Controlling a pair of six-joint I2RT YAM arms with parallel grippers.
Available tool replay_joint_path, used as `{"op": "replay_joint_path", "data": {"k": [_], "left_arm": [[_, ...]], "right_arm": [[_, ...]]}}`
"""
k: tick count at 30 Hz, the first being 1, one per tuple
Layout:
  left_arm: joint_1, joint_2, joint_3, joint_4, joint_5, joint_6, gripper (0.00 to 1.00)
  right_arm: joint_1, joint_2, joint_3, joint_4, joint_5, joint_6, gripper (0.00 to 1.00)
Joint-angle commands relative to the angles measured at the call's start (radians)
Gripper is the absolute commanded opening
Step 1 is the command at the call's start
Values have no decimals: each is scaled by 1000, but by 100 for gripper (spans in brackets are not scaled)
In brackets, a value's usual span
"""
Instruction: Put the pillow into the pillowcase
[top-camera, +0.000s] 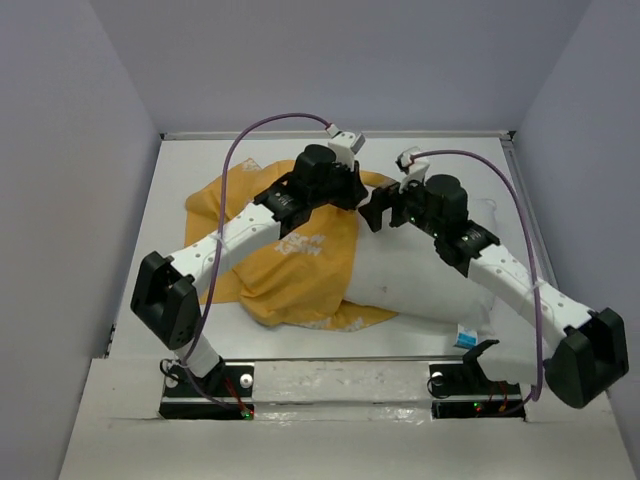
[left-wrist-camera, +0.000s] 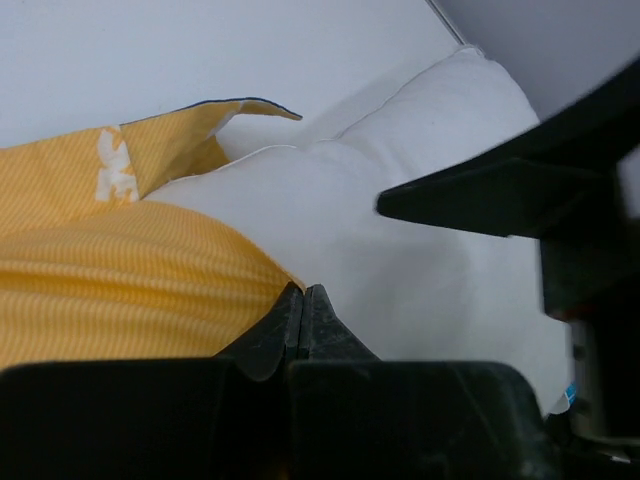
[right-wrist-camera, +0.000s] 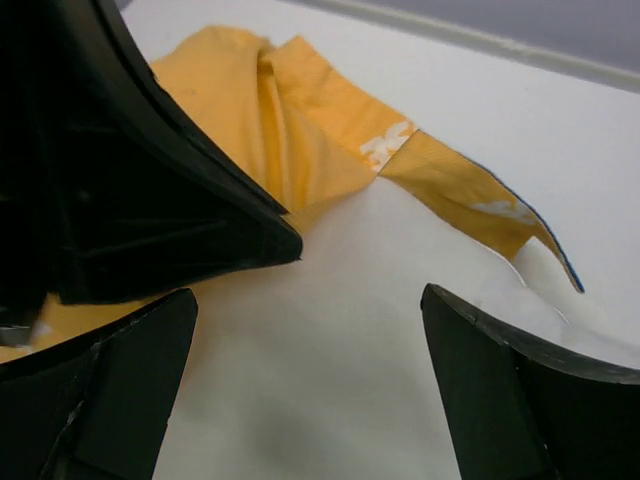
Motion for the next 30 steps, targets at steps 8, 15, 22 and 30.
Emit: {"op": "replay_joint_path", "data": {"k": [8,15,22,30], "left_arm": [[31,-106,97,190,228,-99,0],[-95,-158,-55,405,270,-205,0],[-103,-293,-146,425,272,-291,0],[-308,-204,-68,499,387,-352,0]], "right_arm": [[-17,354,113,-136,-673,-271,98],[-7,224,-152,865,-429,393,0],[-27,19,-287,1098,89,626,0],[-1,217,-131,762,495,844,0]]}}
